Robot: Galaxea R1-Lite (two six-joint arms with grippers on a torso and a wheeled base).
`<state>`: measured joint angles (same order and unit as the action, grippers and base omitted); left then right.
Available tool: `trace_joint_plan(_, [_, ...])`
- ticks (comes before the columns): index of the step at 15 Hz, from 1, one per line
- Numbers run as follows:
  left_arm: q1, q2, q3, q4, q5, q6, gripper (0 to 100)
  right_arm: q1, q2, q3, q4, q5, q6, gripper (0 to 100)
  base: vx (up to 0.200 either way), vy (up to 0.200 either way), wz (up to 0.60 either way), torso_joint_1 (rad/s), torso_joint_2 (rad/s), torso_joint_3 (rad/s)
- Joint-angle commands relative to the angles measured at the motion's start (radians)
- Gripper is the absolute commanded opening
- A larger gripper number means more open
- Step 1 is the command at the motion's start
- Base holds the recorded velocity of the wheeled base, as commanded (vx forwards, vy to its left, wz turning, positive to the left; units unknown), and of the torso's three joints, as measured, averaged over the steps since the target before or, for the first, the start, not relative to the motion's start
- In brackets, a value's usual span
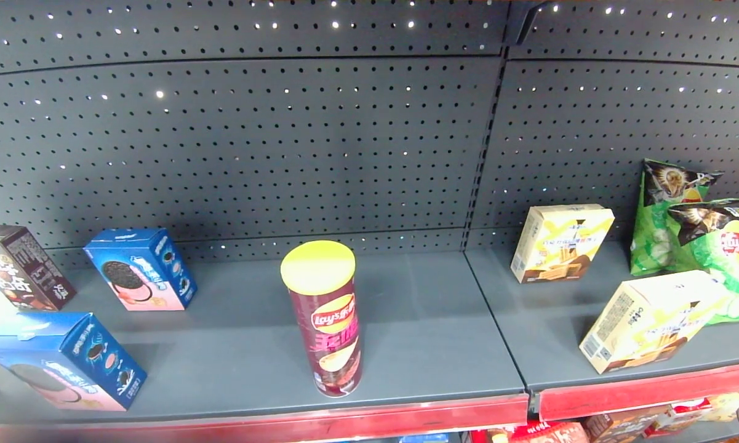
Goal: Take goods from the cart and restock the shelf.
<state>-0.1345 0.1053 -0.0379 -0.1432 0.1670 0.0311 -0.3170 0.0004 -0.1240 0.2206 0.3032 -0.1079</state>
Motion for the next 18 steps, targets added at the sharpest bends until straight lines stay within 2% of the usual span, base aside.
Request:
trace_joint_plan(1, [-0.001,-0.003,0.000,0.007,-0.080,-0.008,100,-0.001,0.000,0.000,0.000,0.001,0.000,0,0.000,0.000,0.00,0.000,0.00,0.000])
trace_joint_plan(2, [-0.001,-0.003,-0.008,0.088,-0.175,0.006,100,-0.001,0.000,0.000,0.000,0.002,0.007,0,0.000,0.000,0.00,0.000,0.00,0.000])
trace_joint_plan(4, [0.001,-0.003,0.036,0.099,-0.173,0.059,100,-0.001,0.000,0.000,0.000,-0.004,0.016,0,0.000,0.000,0.00,0.000,0.00,0.000])
trace_joint_plan(5, [0.001,-0.003,0.038,0.102,-0.156,0.064,100,-0.001,0.000,0.000,0.000,-0.004,0.011,0,0.000,0.000,0.00,0.000,0.00,0.000])
trace_joint_plan(6, [0.001,-0.003,0.038,0.103,-0.119,0.052,100,-0.001,0.000,0.000,0.000,-0.004,0.008,0,0.000,0.000,0.00,0.000,0.00,0.000])
trace_joint_plan(7, [0.001,-0.003,0.038,0.103,-0.113,0.047,100,-0.001,0.000,0.000,0.000,-0.004,0.008,0,0.000,0.000,0.00,0.000,0.00,0.000])
trace_joint_plan(8, [0.001,-0.003,0.038,0.116,-0.106,0.023,100,-0.001,0.000,0.000,0.000,-0.001,0.005,0,0.000,0.000,0.00,0.000,0.00,0.000])
trace_joint_plan(9, [-0.001,-0.003,0.038,0.143,-0.112,0.013,100,-0.001,0.000,0.000,0.000,-0.003,0.008,0,0.000,0.000,0.00,0.000,0.00,0.000])
trace_joint_plan(11, [-0.002,-0.003,0.038,0.146,-0.213,0.010,100,-0.001,0.000,0.000,0.000,0.001,0.011,0,0.000,0.000,0.00,0.000,0.00,0.000])
trace_joint_plan(18, [-0.010,-0.003,0.038,0.146,-0.198,0.001,100,0.001,0.000,-0.003,-0.009,0.007,0.011,0,0.000,0.000,0.00,0.000,0.00,0.000])
